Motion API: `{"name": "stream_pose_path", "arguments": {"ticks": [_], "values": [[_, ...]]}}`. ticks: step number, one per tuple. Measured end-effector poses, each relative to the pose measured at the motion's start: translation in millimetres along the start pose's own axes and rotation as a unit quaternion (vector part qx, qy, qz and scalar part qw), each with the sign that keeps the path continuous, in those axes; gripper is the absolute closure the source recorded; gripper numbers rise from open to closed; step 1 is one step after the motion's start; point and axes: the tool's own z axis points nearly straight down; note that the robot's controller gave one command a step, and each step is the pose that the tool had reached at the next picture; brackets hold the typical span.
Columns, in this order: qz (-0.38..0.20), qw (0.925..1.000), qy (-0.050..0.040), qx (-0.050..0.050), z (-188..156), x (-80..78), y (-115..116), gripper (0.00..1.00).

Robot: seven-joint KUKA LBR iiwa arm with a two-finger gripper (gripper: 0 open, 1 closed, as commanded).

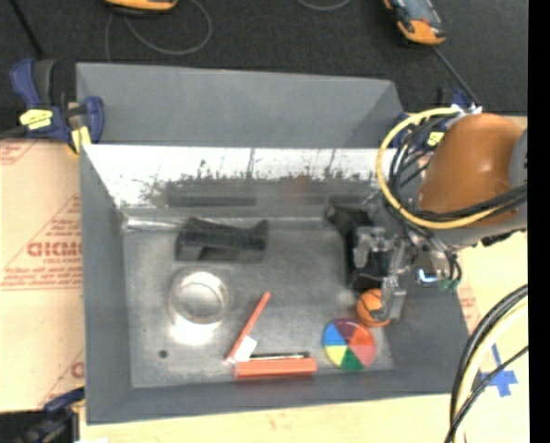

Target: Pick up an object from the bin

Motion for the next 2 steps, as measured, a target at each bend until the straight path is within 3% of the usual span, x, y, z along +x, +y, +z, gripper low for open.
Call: {"name": "stream_pose_path", "arguments": {"ticks": [1,2], "values": [[0.009,0.9999,-0.0069,0.0,8,-2.5,-18,0.0],[0.011,0.9999,-0.0065,0.0,23,-5.6,-27,0.0]]}}
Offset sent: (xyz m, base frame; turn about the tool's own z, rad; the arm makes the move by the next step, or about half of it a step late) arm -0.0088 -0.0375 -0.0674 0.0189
